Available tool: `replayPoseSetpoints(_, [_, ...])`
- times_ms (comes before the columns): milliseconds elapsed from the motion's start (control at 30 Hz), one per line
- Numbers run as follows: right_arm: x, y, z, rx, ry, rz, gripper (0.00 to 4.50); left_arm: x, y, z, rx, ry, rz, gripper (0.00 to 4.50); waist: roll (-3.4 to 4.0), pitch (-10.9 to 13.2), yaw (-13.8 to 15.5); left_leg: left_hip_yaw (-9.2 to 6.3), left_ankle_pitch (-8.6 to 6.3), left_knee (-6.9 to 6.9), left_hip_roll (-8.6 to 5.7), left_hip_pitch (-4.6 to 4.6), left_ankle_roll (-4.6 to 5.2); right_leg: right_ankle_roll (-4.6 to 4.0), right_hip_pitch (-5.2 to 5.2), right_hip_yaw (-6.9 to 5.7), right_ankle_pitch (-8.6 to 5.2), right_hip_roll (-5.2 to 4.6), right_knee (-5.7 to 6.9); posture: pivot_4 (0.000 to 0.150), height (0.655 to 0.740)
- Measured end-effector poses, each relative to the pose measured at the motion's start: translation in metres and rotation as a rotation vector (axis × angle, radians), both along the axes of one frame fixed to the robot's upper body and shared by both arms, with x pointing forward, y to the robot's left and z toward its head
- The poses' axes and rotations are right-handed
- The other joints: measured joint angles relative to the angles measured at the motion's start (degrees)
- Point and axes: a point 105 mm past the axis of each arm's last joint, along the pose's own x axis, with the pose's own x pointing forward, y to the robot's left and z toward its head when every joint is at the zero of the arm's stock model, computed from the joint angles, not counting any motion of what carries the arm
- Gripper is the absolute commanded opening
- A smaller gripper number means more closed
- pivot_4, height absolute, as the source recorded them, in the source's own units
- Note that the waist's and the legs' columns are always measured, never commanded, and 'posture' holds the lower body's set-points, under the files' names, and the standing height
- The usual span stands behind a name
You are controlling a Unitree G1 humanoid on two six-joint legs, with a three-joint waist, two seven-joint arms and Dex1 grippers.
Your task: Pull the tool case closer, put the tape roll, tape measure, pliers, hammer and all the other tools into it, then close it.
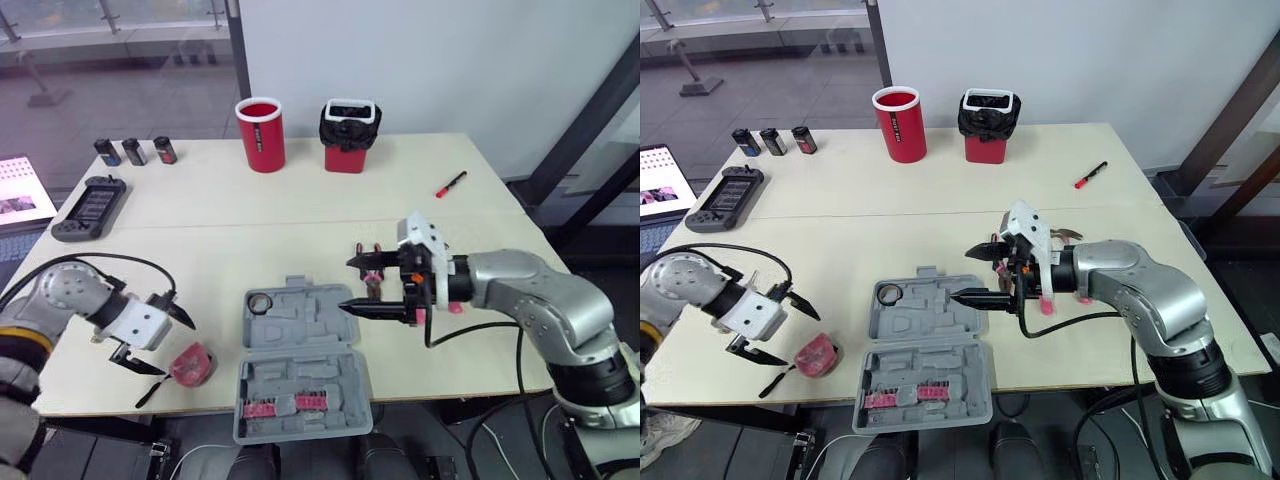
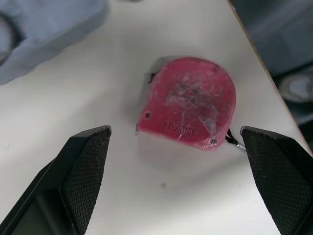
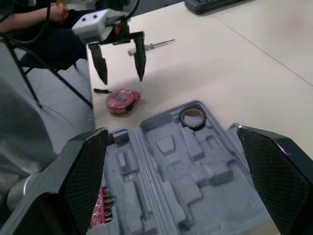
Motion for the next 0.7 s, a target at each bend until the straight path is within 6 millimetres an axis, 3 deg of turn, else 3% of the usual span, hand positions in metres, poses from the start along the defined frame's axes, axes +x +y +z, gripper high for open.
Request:
replayPoseSetpoints(500, [-0.001, -0.006, 0.002, -0.011, -0.009, -0.049, 4.5, 0.005, -0.025, -0.024, -0.015, 0.041, -0.107, 4.45, -0.01, 0.0, 0.1, -0.03, -0.01, 0.1, 0.0, -0.02, 0.02, 0.03, 0.0, -0.01, 0.0, 0.0, 0.07, 0.15, 0.74])
replayPoseSetpoints(633, [-0.001, -0.006, 0.002, -0.012, -0.01, -0.05, 4.5, 0.002, -0.023, -0.028, -0.013, 0.055, -0.1, 4.45, -0.02, 0.0, 0.0, -0.05, -0.01, 0.1, 0.0, -0.02, 0.02, 0.03, 0.0, -0.01, 0.0, 0.0, 0.1, 0.15, 0.74])
replayPoseSetpoints(700, [-0.001, -0.006, 0.002, -0.013, -0.01, -0.049, 4.5, 0.001, -0.022, -0.029, -0.017, 0.054, -0.095, 3.92, -0.02, 0.0, 0.0, -0.05, -0.01, 0.1, 0.0, -0.02, 0.02, 0.04, 0.0, -0.01, 0.0, 0.0, 0.11, 0.15, 0.74])
